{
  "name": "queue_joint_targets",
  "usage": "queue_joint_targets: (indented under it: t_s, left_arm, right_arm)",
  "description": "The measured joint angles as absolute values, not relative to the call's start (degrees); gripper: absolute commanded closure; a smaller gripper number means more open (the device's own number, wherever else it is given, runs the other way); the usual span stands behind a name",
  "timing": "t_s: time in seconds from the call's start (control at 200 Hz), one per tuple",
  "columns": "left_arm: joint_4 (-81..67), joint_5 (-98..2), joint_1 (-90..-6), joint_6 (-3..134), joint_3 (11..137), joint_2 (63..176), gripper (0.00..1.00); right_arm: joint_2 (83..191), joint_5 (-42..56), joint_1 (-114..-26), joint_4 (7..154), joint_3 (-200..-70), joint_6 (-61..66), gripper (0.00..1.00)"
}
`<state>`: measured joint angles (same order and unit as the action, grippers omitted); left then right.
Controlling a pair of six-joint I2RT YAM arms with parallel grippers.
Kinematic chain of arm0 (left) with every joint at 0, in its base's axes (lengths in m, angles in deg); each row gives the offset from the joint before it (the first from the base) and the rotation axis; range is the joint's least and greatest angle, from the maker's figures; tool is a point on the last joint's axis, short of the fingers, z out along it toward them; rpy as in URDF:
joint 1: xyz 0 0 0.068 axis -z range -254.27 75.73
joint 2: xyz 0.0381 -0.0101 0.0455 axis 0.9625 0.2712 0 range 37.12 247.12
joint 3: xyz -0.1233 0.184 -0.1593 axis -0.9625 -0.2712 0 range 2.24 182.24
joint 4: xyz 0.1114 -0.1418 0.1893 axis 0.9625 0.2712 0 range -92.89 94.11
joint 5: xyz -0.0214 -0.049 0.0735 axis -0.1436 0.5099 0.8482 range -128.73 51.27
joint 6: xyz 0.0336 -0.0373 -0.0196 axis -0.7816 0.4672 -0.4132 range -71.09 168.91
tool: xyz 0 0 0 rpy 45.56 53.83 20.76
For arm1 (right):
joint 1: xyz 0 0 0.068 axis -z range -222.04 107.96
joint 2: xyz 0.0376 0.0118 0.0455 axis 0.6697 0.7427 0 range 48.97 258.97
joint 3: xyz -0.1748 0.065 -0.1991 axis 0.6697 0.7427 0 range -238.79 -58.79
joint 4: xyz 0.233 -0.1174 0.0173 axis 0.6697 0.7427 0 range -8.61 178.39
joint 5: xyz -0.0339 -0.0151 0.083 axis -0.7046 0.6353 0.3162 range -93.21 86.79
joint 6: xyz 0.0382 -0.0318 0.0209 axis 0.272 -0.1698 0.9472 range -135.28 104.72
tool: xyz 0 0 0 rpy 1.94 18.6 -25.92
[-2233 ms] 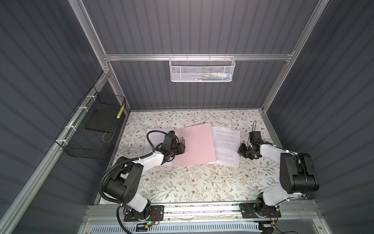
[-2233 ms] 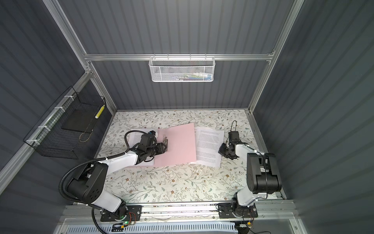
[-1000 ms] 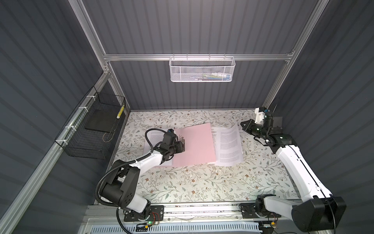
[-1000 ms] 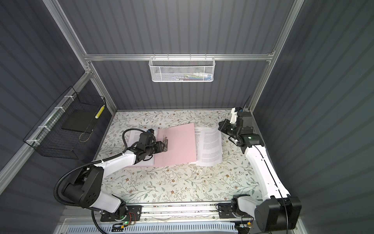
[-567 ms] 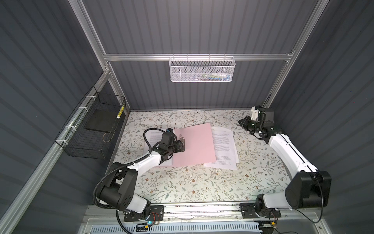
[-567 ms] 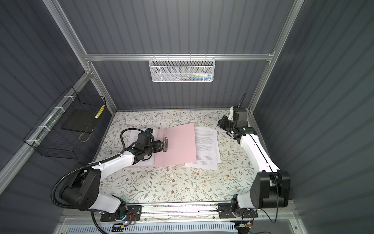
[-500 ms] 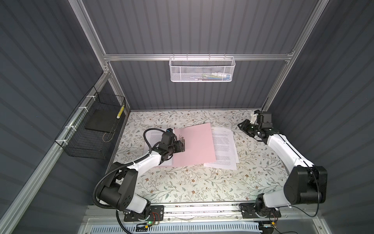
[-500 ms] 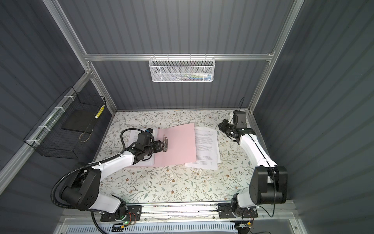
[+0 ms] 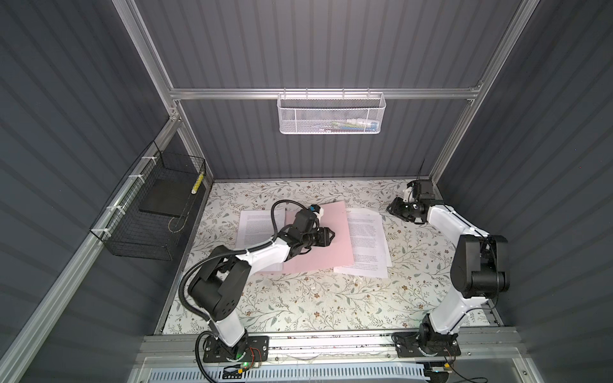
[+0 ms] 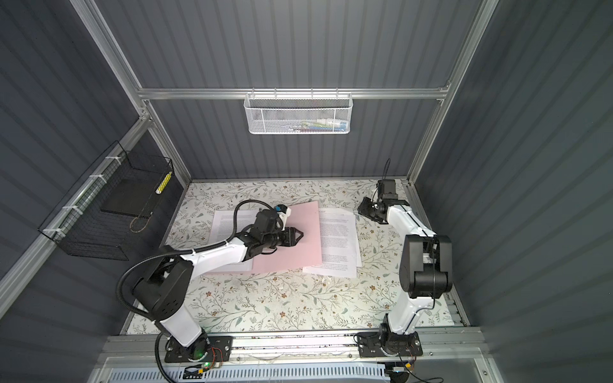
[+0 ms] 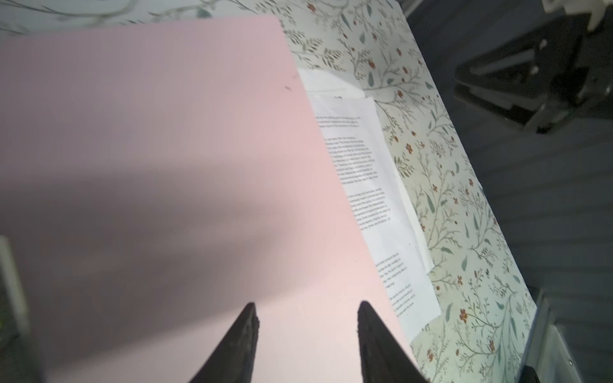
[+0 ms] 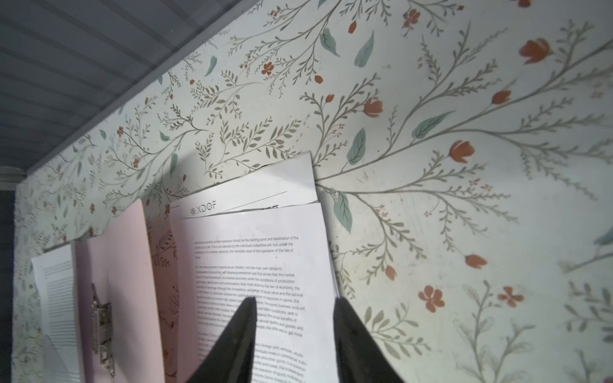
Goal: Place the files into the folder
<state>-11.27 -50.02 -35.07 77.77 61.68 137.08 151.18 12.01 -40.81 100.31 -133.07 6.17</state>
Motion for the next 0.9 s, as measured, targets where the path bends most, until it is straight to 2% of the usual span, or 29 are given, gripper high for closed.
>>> queue_joint_targets:
  t_s: [0.115, 0.375, 0.896]
  left_arm:
    - [-12.72, -52.31, -33.64, 77.70, 65.07, 143.42, 0.53]
    - [-13.31, -54.80, -33.30, 77.75, 70.01, 152.71, 0.58]
    - [-15.78, -55.13, -33.32, 78.03, 70.78, 155.47, 0.60]
  right_arm:
    - [155.88, 12.45, -40.17, 101.29, -137.14, 4.01, 0.65]
    - [162.94, 14.42, -39.87, 103.06, -141.29, 2.26, 0.63]
    - [172.38, 16.98, -41.16, 110.29, -151.26, 2.68, 0.63]
